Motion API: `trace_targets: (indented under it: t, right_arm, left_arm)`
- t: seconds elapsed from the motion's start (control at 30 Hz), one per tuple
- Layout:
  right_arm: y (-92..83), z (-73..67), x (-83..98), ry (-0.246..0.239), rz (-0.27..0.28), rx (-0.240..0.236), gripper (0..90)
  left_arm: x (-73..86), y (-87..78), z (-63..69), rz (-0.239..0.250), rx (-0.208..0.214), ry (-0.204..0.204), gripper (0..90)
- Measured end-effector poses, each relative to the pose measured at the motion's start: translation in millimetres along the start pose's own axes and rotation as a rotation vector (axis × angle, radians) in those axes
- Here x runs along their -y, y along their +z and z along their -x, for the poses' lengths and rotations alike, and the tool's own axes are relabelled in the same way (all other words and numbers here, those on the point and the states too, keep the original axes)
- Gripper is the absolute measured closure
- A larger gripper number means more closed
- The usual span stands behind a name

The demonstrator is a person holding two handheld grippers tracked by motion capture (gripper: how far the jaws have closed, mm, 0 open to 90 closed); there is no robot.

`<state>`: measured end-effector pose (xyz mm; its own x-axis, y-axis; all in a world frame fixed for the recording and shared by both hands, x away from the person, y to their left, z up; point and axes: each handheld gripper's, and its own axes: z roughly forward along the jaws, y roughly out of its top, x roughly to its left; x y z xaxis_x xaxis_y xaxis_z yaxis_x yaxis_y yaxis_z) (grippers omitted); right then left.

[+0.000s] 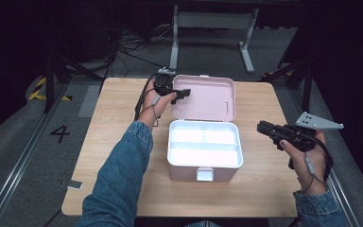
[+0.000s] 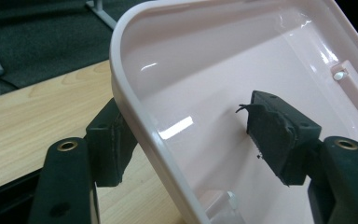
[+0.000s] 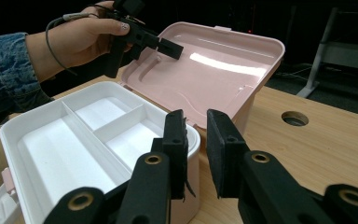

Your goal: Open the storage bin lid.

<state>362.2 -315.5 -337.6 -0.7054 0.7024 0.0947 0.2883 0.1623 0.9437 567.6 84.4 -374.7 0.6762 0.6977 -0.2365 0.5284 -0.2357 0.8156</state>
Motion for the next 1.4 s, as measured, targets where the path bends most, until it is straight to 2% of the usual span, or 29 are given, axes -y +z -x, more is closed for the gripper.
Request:
trace_targets:
  t: [0.23, 0.63, 0.9, 1.0, 1.1, 1.23, 1.33, 1.4]
  right_arm:
    - [1.3, 0.7, 0.9, 0.0, -0.005, -0.001, 78.5]
    - [2.7, 0.1, 1.5, 0.005, -0.011, -0.007, 77.3]
    - [2.6, 0.3, 1.7, 0.006, -0.011, -0.008, 77.1]
    - [2.7, 0.2, 1.8, 0.005, -0.011, -0.009, 76.9]
    - [2.4, 0.2, 1.6, 0.006, -0.008, -0.009, 76.7]
    - [2.5, 0.4, 1.6, 0.007, -0.007, -0.009, 76.1]
    - [3.1, 0.5, 1.6, 0.008, -0.006, -0.009, 74.8]
    - [3.4, 0.5, 1.7, 0.01, -0.005, -0.008, 73.3]
  left_arm:
    - [7.1, 5.8, -6.0, -0.018, 0.008, -0.037, 34.0]
    - [9.0, 10.7, -5.9, -0.062, -0.02, -0.068, 32.0]
    - [10.5, 13.7, -6.3, -0.114, -0.046, -0.089, 31.0]
    - [11.7, 15.8, -5.9, -0.147, -0.062, -0.112, 31.0]
    - [12.1, 16.4, -6.0, -0.168, -0.067, -0.11, 30.3]
    - [13.2, 15.8, -6.0, -0.168, -0.085, -0.129, 30.6]
    - [12.8, 12.7, -5.5, -0.137, -0.087, -0.148, 29.3]
    - [10.7, 8.9, -3.7, -0.117, -0.092, -0.14, 27.5]
